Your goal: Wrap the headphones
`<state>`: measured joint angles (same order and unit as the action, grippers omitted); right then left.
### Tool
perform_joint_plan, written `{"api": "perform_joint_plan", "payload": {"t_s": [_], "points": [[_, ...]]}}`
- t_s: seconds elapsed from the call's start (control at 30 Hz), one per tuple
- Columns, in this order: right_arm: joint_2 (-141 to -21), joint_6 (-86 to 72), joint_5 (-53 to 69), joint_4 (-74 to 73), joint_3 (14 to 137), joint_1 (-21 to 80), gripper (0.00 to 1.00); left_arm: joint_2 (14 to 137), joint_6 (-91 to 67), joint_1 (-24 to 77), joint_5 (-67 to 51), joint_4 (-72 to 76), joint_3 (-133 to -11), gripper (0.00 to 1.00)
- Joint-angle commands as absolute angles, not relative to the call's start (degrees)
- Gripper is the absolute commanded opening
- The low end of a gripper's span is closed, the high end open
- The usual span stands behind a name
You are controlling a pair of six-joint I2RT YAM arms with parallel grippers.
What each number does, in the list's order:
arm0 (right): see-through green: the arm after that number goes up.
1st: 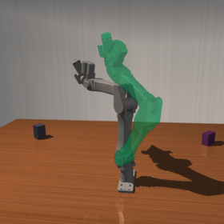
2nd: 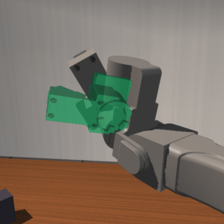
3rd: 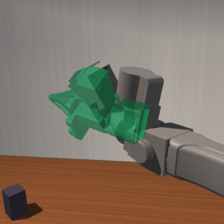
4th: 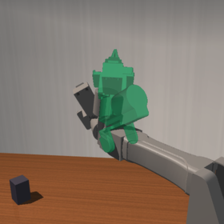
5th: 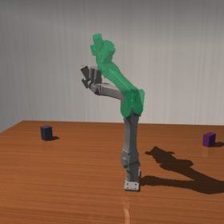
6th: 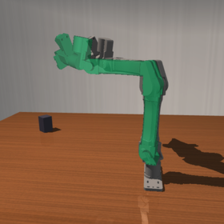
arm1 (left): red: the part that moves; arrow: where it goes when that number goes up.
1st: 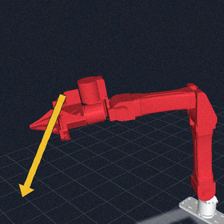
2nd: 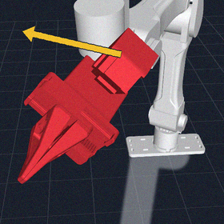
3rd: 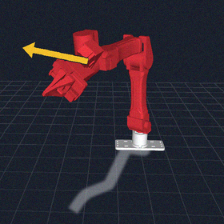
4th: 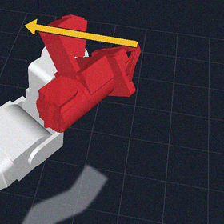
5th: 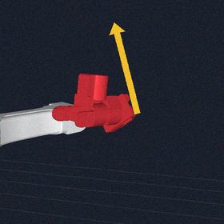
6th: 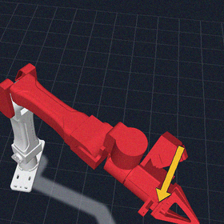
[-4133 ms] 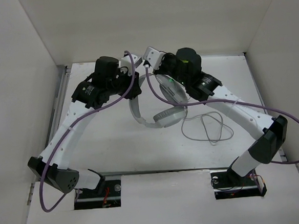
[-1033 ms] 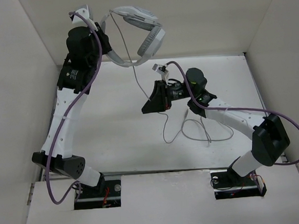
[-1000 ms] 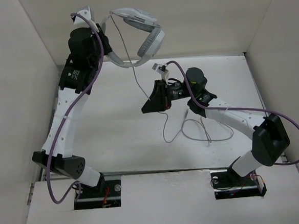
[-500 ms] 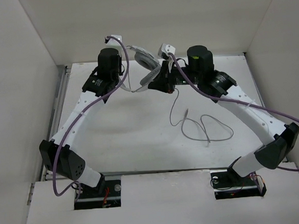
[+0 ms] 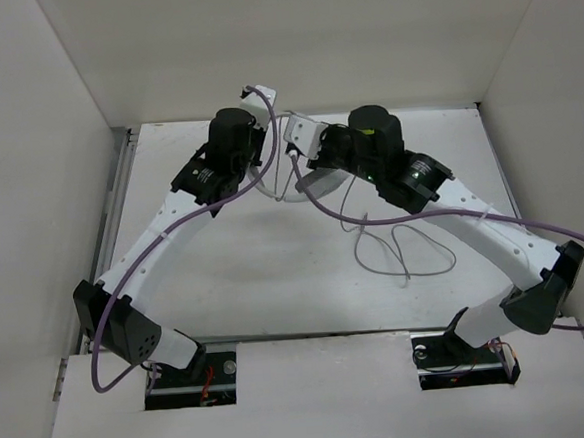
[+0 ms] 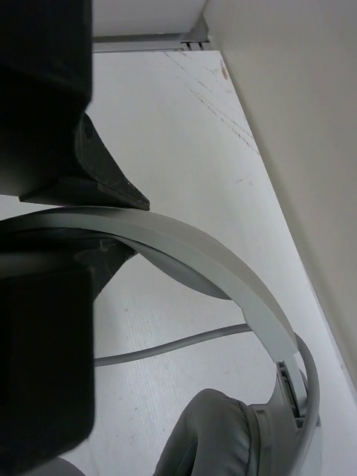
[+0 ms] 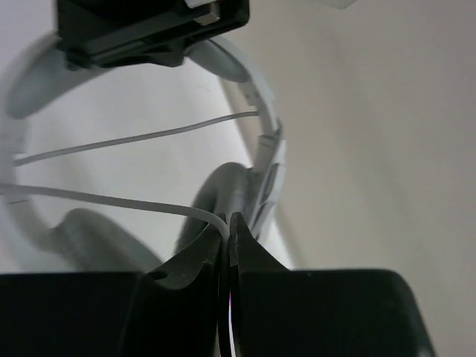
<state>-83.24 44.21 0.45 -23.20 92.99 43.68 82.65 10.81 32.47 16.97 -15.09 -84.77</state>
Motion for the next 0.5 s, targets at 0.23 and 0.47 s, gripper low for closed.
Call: {"api": "perform_joint_plan", "payload": {"t_s": [0.23, 0.47], "points": [[-85.43, 68.38, -18.02, 14.49, 83.41, 44.52, 0.14, 77.70, 14.85, 36.60, 6.07, -21.09, -87.63, 0.00], [-85.61, 65.92, -17.23, 15.73, 83.50, 41.62, 0.16, 75.41, 15.47, 36.60, 2.55, -23.20, -87.01, 0.00]]}}
